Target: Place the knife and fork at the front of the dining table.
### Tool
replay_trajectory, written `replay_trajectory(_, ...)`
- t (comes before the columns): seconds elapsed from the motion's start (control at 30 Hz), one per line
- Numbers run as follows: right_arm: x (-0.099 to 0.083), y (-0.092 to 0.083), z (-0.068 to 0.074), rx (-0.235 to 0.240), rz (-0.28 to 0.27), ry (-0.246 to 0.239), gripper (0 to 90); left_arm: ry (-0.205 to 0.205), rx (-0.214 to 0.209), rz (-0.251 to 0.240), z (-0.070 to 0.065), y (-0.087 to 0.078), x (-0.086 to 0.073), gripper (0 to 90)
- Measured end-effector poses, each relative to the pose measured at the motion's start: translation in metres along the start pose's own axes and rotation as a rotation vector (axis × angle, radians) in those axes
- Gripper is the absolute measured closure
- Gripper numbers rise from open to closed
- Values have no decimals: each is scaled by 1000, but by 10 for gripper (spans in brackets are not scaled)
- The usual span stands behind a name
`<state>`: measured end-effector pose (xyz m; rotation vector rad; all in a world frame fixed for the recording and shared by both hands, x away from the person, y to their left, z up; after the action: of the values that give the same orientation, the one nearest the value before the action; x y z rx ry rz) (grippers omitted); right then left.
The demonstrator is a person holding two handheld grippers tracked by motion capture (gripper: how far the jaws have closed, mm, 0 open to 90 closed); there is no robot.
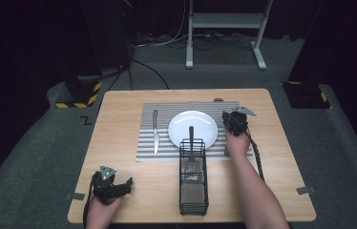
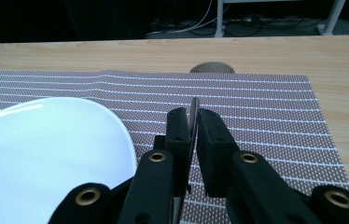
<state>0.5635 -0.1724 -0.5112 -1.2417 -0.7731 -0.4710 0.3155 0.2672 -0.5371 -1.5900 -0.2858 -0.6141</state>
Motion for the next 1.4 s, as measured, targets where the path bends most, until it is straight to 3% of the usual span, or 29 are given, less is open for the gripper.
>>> replay_trajectory(0.63,4,3,-3,-2,12,25,829,-3,-7,-4,1,0,0,92)
replay_trajectory(0.8,5,1,-5,-5,18,22,783,-2,-6,-3,1,0,0,91)
replay_trajectory(1.0,4,-9,-4,-16,15,-14,769,-1,-4,-1,0,0,0,91)
replay_trajectory(1.2,-4,-25,-8,-33,14,-45,845,5,-6,1,0,0,0,87)
replay_trajectory(1.3,-7,-27,-10,-72,44,-75,865,6,-6,1,0,0,0,87)
replay_trajectory(1.4,-10,-18,-12,-95,117,-94,873,6,-6,2,0,0,0,87)
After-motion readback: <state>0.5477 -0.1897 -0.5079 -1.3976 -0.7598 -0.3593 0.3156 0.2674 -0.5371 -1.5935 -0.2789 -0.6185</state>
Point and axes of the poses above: each handheld gripper's, and its own axes: y roughly forward along the jaws, x roughly out of its top, z roughly to its left, the point moved 1 cm from there along y, roughly forward along the jaws, and after that the axes turned 14 degrees about z, right-handed, at the moved point
